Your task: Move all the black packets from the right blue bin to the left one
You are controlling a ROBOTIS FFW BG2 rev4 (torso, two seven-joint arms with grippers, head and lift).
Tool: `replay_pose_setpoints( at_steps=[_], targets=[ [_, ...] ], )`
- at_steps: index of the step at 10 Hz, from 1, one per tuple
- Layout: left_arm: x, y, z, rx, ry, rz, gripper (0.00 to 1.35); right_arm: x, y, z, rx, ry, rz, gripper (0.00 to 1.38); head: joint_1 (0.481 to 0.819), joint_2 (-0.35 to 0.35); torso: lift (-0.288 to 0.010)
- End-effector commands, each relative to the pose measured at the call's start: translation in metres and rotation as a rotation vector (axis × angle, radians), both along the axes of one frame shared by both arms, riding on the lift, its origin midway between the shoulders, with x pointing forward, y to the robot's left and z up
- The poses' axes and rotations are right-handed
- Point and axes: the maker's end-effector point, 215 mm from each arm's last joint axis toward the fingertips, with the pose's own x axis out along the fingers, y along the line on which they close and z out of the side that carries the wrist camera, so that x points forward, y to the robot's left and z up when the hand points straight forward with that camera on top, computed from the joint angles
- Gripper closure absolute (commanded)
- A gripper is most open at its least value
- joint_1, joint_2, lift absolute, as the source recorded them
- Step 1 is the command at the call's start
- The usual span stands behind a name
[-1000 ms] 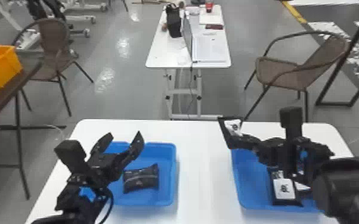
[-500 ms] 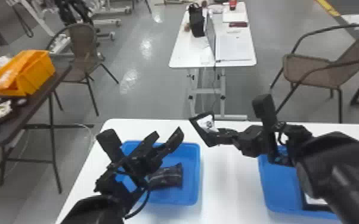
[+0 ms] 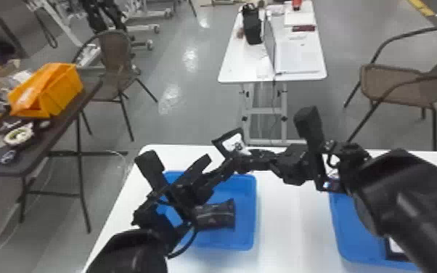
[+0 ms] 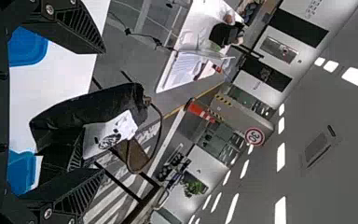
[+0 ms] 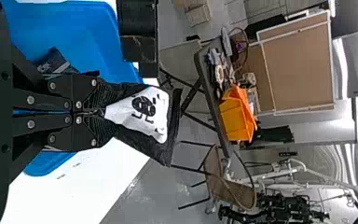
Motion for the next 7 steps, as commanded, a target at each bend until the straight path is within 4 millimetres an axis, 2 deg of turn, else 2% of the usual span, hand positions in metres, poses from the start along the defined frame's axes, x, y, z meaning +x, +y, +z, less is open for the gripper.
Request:
replay_pose_setpoints(
  at_steps=[1, 2, 6, 7],
  targets=[
    [0.002, 0.009, 0.007, 0.034, -0.04, 0.03, 0.12, -0.001, 0.009, 0.01, 0.05, -0.076, 0.025, 1.15, 0.695, 0.228, 0.0],
    [0.002, 0.009, 0.004, 0.029, -0.029, 0.027, 0.12, -0.001, 0.014, 0.02, 0.121, -0.134, 0.029, 1.15, 0.695, 0.242, 0.0],
    [0.001, 0.009, 0.005, 0.038, -0.034, 0.025, 0.12, -0.001, 0.014, 0.025, 0.164, -0.142, 0.019, 1.15, 0.695, 0.253, 0.0],
    [0.003, 0.013, 0.01, 0.04, -0.053, 0.037, 0.12, -0.006, 0.016, 0.023, 0.167, -0.131, 0.029, 1.15, 0.695, 0.253, 0.0]
  ],
)
